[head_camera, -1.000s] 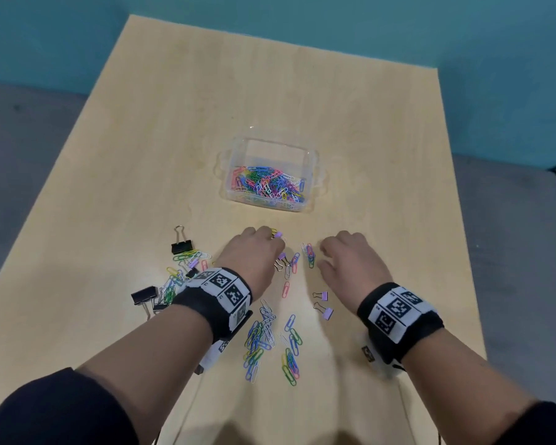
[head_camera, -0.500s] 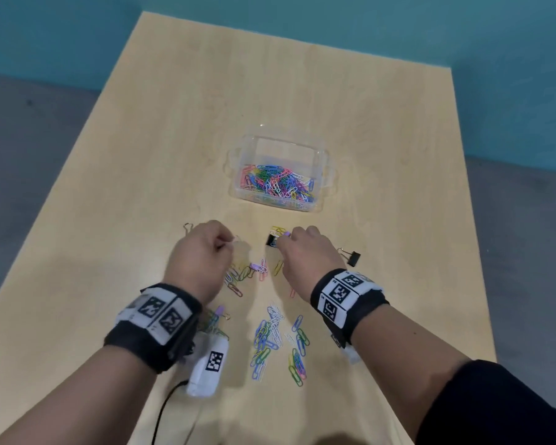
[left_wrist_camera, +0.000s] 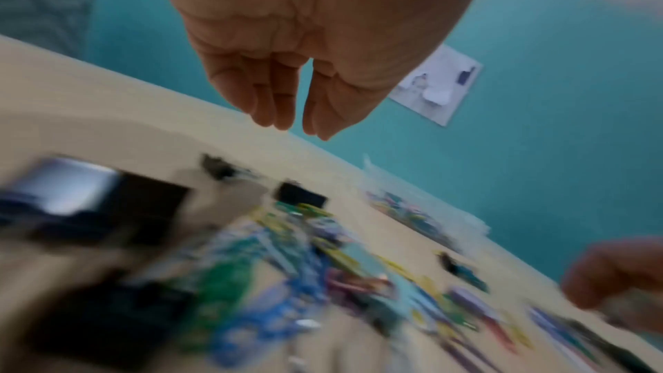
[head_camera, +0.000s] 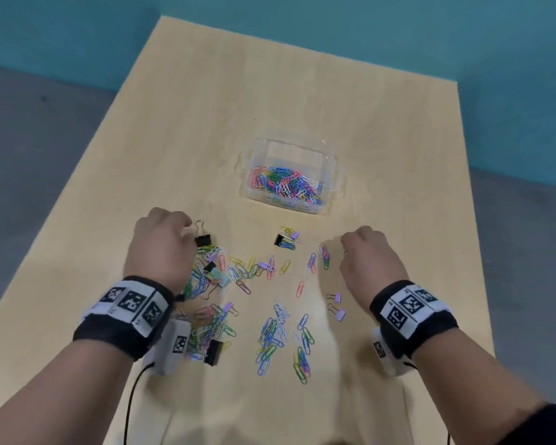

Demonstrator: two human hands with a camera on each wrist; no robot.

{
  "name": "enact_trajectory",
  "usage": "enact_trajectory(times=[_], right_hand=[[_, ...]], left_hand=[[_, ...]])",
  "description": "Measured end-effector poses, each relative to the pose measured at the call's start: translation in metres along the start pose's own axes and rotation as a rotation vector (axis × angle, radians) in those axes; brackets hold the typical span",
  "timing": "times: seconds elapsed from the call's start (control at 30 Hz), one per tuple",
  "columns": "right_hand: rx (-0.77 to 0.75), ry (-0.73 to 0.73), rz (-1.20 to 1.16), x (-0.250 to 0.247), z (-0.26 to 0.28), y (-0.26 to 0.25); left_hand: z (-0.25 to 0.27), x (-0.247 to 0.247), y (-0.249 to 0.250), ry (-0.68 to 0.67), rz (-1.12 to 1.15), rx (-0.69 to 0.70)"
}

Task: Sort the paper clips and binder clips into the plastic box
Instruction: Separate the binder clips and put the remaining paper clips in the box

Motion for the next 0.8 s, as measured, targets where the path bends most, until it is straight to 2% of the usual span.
enact_trajectory(times=[0.1,0.2,0.27,0.43,0.53,0.63,0.8], right_hand=[[-0.208,-0.025,0.023,0.008,0.021,-0.043],[-0.306,-0.078,0.055,0.02,0.044,-0.071],[-0.291,-0.125,0.057,0.019,0.051,-0.077],[-0.243,-0.049,0.014,0.001,0.023,-0.076],[-0.092,-0.049,-0.119,-0.001,-0.012,-0.066],[0.005,-0.054,-0.137,0.003,-0.037,-0.06],[-0.005,-0.109,-0.109,0.008,-0.055,-0.065]], left_hand=[[0.015,0.033,0.057,-0.15,0.001,0.247],[0.02,0.071,0.093,-0.288,-0.065,0.338],[0.013,0.087,0.104,-0.337,-0.136,0.349],[-0.006,0.113,0.108,-0.417,-0.236,0.353],[-0.012,0.115,0.106,-0.432,-0.214,0.332],[-0.011,0.116,0.107,-0.462,-0.215,0.327],[-0.009,0.109,0.103,-0.465,-0.207,0.299]])
Point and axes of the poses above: each hand's wrist, its own z-axis away from the middle knuckle, its own x-axis out of the palm, y = z × x, the point moved 8 cm from there along -z, towards the middle knuckle, and after that the axes turned 10 degrees about z, right-handed, at the moved point
